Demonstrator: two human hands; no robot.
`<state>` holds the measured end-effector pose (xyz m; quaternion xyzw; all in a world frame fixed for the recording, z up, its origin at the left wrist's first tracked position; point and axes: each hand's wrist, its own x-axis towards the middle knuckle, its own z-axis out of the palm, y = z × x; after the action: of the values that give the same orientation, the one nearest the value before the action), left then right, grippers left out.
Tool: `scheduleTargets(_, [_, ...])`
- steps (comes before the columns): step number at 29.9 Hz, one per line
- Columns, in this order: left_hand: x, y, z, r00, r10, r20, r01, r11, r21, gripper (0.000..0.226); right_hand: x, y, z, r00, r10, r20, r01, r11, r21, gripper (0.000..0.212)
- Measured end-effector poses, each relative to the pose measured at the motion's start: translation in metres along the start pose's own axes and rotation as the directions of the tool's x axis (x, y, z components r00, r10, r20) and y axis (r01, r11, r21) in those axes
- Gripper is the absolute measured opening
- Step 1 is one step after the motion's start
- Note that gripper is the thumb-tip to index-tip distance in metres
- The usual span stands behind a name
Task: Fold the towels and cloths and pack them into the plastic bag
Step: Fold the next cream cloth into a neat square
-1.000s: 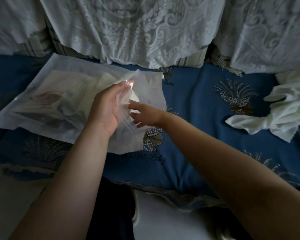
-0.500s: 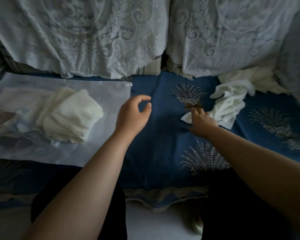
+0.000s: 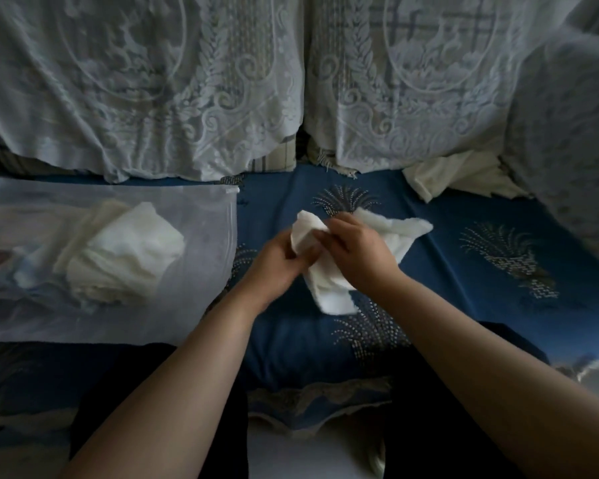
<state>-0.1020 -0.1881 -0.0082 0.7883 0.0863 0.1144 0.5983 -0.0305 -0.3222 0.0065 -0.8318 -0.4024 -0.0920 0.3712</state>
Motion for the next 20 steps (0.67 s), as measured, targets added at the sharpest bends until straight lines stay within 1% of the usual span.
scheduleTargets(1, [-0.006, 0.006, -0.001, 1.0, -0.017, -0.019, 0.016, 1.0, -0.023, 0.022, -0.004, -0.005, -0.006, 0.999, 0.039, 0.018, -0.039, 0.999, 0.026, 0.019])
scheduleTargets(3, [-0.016, 0.013, -0.003, 0.997, -0.044, -0.056, 0.041, 0.998, -0.053, 0.019, -0.009, -0.016, -0.016, 0.986, 0.156, 0.061, -0.161, 0.984, 0.081, 0.017])
scheduleTargets(5, [-0.022, 0.025, -0.005, 0.994, -0.038, -0.105, 0.03, 0.997, -0.074, 0.015, -0.011, -0.026, -0.026, 0.96, 0.262, 0.095, -0.274, 0.95, 0.152, 0.03])
scheduleTargets(6, [-0.024, 0.033, -0.007, 0.992, -0.026, -0.124, 0.018, 0.998, -0.061, 0.014, -0.012, -0.031, -0.032, 0.949, 0.289, 0.126, -0.307, 0.94, 0.152, 0.033])
scheduleTargets(8, [-0.027, 0.045, -0.014, 0.99, 0.002, -0.139, -0.006, 0.999, -0.032, 0.013, -0.013, -0.04, -0.047, 0.917, 0.306, 0.257, -0.348, 0.927, 0.139, 0.028])
scheduleTargets(9, [-0.029, 0.052, -0.017, 0.992, 0.029, -0.121, -0.031, 0.999, -0.015, 0.012, -0.015, -0.044, -0.055, 0.893, 0.3, 0.337, -0.375, 0.908, 0.186, 0.024])
scheduleTargets(10, [-0.032, 0.061, -0.02, 0.995, 0.057, -0.085, -0.057, 0.998, 0.003, 0.012, -0.017, -0.048, -0.062, 0.873, 0.272, 0.405, -0.401, 0.872, 0.279, 0.022])
scheduleTargets(12, [-0.035, 0.076, -0.022, 0.992, 0.124, -0.002, -0.123, 0.99, 0.074, 0.012, -0.021, -0.057, -0.072, 0.856, 0.204, 0.475, -0.453, 0.738, 0.5, 0.027])
scheduleTargets(13, [-0.035, 0.081, -0.023, 0.987, 0.159, 0.02, -0.16, 0.975, 0.152, 0.016, -0.023, -0.061, -0.075, 0.857, 0.193, 0.477, -0.474, 0.659, 0.584, 0.033])
scheduleTargets(14, [-0.036, 0.087, -0.022, 0.983, 0.18, 0.038, -0.184, 0.956, 0.227, 0.02, -0.023, -0.065, -0.078, 0.864, 0.201, 0.462, -0.481, 0.604, 0.636, 0.036])
scheduleTargets(15, [-0.038, 0.093, -0.023, 0.982, 0.178, 0.058, -0.187, 0.95, 0.252, 0.022, -0.024, -0.071, -0.082, 0.875, 0.212, 0.435, -0.47, 0.589, 0.658, 0.035])
scheduleTargets(16, [-0.04, 0.098, -0.026, 0.982, 0.161, 0.094, -0.179, 0.955, 0.236, 0.025, -0.024, -0.075, -0.085, 0.889, 0.23, 0.396, -0.45, 0.6, 0.662, 0.031])
scheduleTargets(18, [-0.045, 0.104, -0.036, 0.974, 0.074, 0.216, -0.116, 0.975, 0.191, 0.026, -0.025, -0.084, -0.093, 0.91, 0.292, 0.294, -0.415, 0.622, 0.664, 0.018])
scheduleTargets(19, [-0.047, 0.104, -0.042, 0.956, 0.023, 0.293, -0.09, 0.972, 0.218, 0.021, -0.025, -0.086, -0.098, 0.911, 0.329, 0.248, -0.406, 0.614, 0.677, 0.014])
scheduleTargets(20, [-0.049, 0.104, -0.047, 0.938, -0.015, 0.347, -0.092, 0.952, 0.291, 0.013, -0.025, -0.088, -0.103, 0.907, 0.359, 0.219, -0.404, 0.597, 0.693, 0.013])
